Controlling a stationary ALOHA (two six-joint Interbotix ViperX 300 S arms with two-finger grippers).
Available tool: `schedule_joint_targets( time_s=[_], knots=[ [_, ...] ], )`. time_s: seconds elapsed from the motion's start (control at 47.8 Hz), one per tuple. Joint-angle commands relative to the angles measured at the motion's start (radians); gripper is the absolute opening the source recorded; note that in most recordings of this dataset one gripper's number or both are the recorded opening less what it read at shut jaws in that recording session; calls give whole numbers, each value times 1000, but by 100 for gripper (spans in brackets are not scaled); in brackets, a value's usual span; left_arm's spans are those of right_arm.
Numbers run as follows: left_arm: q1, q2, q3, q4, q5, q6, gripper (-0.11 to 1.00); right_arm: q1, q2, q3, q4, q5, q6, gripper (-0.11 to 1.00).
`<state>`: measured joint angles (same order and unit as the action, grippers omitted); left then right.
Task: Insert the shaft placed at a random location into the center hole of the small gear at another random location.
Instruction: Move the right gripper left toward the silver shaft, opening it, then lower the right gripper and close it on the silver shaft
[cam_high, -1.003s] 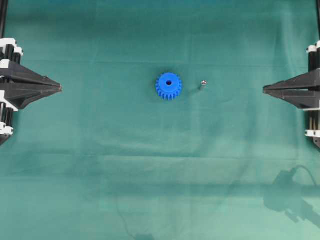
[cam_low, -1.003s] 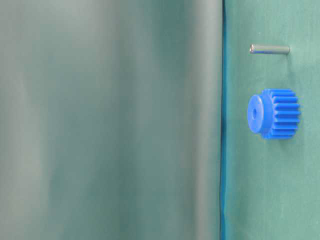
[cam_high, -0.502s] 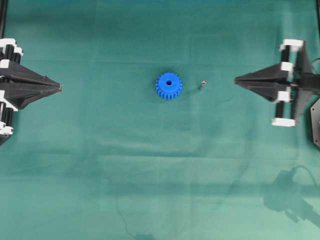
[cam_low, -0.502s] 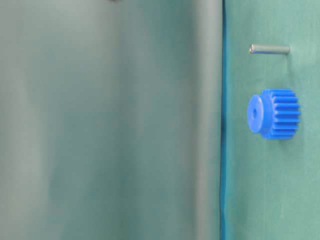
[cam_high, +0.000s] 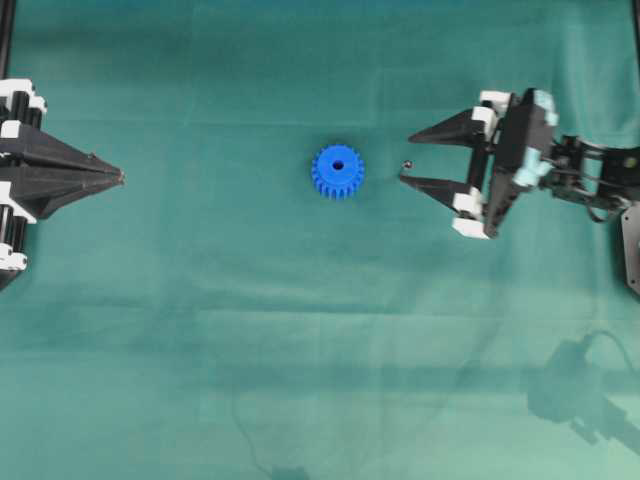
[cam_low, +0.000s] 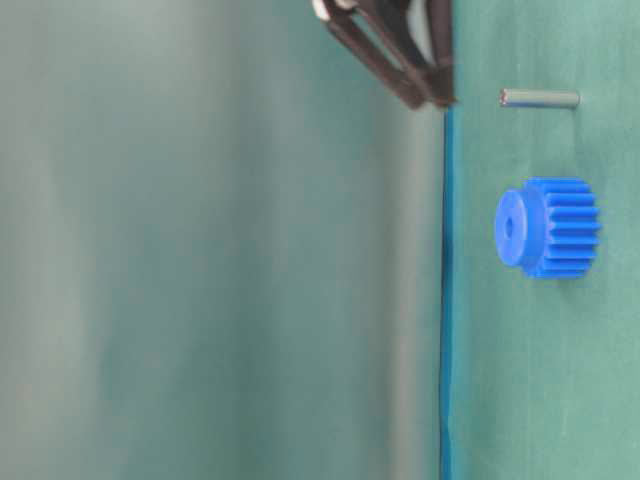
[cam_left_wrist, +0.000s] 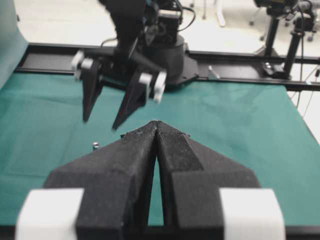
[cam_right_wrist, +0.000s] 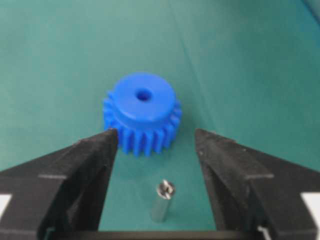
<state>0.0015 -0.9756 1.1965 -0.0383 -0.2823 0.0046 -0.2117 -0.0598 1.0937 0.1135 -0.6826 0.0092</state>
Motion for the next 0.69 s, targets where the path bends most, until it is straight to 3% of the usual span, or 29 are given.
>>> schedule_joint_targets(
  time_s=[0.0, 0.146, 0.439, 0.564, 0.669],
  knots=[
    [0, 3, -9, -2, -3, -2, 0, -12, 46, -20, 20, -41, 0, 64],
    [0, 2, -8, -2, 0, -6, 0, -17, 124, -21, 52, -95, 2, 63],
    [9, 3, -8, -2, 5, -11, 0, -17, 164, -23, 55, -109, 6, 57],
    [17, 3, -6, -2, 11, -11, 0, -17, 163, -23, 51, -109, 5, 46],
    [17, 3, -6, -3, 14, -12, 0, -14, 163, -23, 48, -110, 5, 26]
  ],
)
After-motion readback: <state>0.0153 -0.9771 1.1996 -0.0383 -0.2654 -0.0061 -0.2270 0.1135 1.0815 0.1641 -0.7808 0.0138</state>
